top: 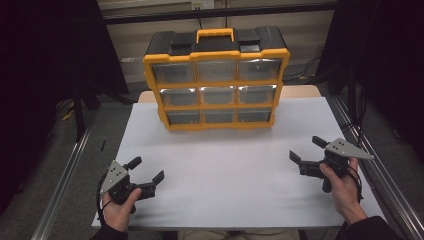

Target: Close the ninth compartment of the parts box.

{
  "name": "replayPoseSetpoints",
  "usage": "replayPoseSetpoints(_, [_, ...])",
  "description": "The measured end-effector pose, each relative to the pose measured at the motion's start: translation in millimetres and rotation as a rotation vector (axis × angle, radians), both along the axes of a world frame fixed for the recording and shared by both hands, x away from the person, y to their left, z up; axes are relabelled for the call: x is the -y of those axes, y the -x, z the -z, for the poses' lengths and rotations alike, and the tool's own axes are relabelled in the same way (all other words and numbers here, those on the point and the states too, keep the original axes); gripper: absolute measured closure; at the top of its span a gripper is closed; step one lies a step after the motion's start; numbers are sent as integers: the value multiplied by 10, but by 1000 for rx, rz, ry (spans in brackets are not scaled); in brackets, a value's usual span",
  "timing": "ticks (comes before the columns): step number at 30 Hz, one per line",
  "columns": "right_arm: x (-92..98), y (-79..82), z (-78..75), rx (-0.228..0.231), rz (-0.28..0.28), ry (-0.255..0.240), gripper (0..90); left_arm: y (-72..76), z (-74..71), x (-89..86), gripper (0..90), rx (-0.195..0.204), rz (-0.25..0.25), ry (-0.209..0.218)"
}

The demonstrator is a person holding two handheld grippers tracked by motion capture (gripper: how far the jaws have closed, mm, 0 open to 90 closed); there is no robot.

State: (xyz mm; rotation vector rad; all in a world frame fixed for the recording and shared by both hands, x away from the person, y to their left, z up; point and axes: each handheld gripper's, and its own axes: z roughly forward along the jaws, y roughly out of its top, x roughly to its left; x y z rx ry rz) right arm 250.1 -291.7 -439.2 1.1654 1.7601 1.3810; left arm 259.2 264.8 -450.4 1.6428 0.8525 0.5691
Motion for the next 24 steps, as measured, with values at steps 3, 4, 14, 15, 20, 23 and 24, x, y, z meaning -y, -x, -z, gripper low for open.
replayPoseSetpoints(3, [30,43,1,1,8,2,19,2,1,-2,31,-2,-1,-6])
replayPoseSetpoints(4, [40,59,4,1,7,4,18,2,1,-6,31,-4,-2,-13])
replayPoseSetpoints(14, [147,203,-7,0,24,8,17,38,-4,-16,30,-4,2,-19])
replayPoseSetpoints(15, [164,223,-11,8,29,21,17,46,-7,-10,30,-5,0,-23])
replayPoseSetpoints(20, [230,346,-2,-2,30,19,13,60,-13,-18,30,0,0,-35])
replayPoseSetpoints(23, [250,373,11,0,32,27,13,67,-12,-21,30,-4,-4,-32])
replayPoseSetpoints(24, [256,409,30,-9,38,37,13,76,-14,-19,31,-1,-11,-32])
